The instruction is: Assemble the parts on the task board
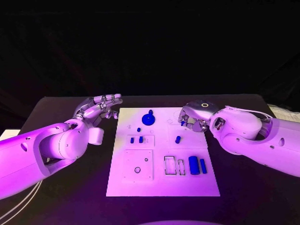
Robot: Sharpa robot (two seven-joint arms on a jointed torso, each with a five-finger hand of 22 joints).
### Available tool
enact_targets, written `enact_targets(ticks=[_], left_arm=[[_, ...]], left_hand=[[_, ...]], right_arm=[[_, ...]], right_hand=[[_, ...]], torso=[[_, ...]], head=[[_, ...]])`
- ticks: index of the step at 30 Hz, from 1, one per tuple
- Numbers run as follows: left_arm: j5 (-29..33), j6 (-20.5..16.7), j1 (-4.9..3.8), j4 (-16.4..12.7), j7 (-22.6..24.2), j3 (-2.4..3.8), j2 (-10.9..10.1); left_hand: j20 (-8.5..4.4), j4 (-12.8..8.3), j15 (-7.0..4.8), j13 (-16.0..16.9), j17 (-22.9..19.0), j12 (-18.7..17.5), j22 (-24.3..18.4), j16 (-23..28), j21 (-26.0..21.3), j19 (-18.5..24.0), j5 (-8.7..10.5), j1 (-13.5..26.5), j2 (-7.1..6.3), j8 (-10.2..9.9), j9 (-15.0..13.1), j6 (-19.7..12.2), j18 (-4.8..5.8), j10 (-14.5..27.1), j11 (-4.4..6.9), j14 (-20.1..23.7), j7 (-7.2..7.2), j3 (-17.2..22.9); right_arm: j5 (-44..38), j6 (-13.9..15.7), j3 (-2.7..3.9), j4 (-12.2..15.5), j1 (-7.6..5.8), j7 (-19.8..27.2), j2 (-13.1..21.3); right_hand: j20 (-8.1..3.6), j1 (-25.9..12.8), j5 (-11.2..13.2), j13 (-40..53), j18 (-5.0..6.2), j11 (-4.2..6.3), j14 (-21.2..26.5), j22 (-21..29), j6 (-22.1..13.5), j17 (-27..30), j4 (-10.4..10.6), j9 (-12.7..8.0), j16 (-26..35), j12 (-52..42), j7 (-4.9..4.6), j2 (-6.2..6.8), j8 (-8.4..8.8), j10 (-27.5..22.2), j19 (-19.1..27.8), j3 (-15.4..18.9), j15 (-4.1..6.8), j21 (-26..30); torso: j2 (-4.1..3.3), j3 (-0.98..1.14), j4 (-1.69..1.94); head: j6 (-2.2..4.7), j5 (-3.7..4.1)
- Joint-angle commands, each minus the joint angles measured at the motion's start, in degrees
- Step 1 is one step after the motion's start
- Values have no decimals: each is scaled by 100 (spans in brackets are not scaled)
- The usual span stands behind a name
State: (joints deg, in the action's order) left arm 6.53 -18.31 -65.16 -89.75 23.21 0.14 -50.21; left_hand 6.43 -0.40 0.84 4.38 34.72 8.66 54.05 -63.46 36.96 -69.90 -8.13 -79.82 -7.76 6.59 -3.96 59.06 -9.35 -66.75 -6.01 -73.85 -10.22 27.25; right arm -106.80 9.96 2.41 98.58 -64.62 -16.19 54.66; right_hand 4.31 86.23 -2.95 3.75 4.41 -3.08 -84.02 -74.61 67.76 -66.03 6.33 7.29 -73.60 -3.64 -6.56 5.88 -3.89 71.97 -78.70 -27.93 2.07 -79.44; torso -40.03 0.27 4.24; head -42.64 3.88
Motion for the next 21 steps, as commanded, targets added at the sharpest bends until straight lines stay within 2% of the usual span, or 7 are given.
enact_targets(ticks=[1, 5, 10, 13, 14, 17, 21], left_arm=[[26, 56, 6, -3, 19, 2, 8], [26, 76, 13, 1, 12, 1, 33], [26, 99, 17, -4, 3, 1, 51], [26, 109, 18, -11, -3, 0, 58], [26, 112, 18, -15, -6, 0, 59], [26, 115, 18, -24, -10, 0, 60], [26, 117, 19, -38, -17, 0, 54]], left_hand=[[2, -15, -6, 1, -8, 34, -8, 20, -31, 47, -3, -3, 29, 28, 7, -44, -88, 47, 11, 49, -18, -11], [3, -17, -4, 0, -11, 35, -11, 20, -37, 48, -3, -3, 30, 27, 8, -50, -88, 55, 9, 51, -20, -14], [3, -19, -2, -1, -13, 36, -12, 19, -39, 48, -3, -2, 30, 26, 8, -56, -87, 62, 6, 52, -23, -18], [4, -20, -1, -1, -19, 37, -14, 21, -42, 49, -3, -1, 29, 25, 9, -60, -88, 66, 5, 54, -24, -21], [4, -21, 0, -2, -24, 37, -16, 23, -45, 49, -2, 0, 29, 25, 9, -62, -88, 70, 4, 56, -26, -23], [4, -21, 0, -2, -24, 37, -16, 23, -45, 49, -2, 0, 29, 25, 9, -62, -88, 70, 4, 56, -26, -23], [5, -22, 1, -2, -25, 38, -18, 23, -48, 50, -2, 1, 30, 24, 9, -66, -88, 74, 2, 57, -27, -25]], right_arm=[[53, 171, 4, 206, 13, -1, -70], [98, 184, 5, 459, 85, 69, -261], [115, 144, -3, 547, 208, 140, -490], [144, 96, -18, 542, 337, 193, -651], [159, 71, -26, 524, 402, 219, -725], [192, 14, -44, 452, 549, 271, -882], [247, -44, -63, 341, 662, 324, -1015]], right_hand=[[3, -79, 4, -1, -54, 8, -220, -9, 43, -6, 7, 8, -26, -7, 0, -3, -20, 23, -22, -42, -30, -23], [10, -93, 3, -1, -54, 3, -220, -8, 42, -5, 0, 10, -27, -5, -5, 1, -18, 22, -21, -50, -40, -23], [15, -102, 2, -1, -55, -1, -219, -11, 41, -2, -8, 12, -26, -5, -11, 1, -17, 21, -23, -58, -49, -25], [20, -109, 0, -1, -53, -5, -218, -2, 39, 1, -16, 13, -25, -5, -16, 0, -15, 22, -15, -64, -56, -18], [23, -112, 0, -2, -52, -7, -217, 3, 38, 6, -20, 13, -22, -5, -18, -1, -14, 21, -11, -68, -59, -15], [27, -116, -1, -2, -51, -11, -216, 7, 35, 12, -28, 14, -18, -4, -23, -3, -12, 20, -8, -74, -64, -12], [36, -123, -3, -2, -50, -20, -217, 11, 29, 7, -49, 16, -24, -2, -33, -4, -8, 16, -4, -87, -75, -9]], torso=[[-6, 1, 9], [1, -8, 17], [1, -16, 16], [3, -26, 17], [-2, -20, 7], [-4, -22, 6], [-8, -13, 3]], head=[[-26, -47], [-69, -131], [-110, -242], [-131, -280], [-130, -293], [-157, -340], [-181, -358]])
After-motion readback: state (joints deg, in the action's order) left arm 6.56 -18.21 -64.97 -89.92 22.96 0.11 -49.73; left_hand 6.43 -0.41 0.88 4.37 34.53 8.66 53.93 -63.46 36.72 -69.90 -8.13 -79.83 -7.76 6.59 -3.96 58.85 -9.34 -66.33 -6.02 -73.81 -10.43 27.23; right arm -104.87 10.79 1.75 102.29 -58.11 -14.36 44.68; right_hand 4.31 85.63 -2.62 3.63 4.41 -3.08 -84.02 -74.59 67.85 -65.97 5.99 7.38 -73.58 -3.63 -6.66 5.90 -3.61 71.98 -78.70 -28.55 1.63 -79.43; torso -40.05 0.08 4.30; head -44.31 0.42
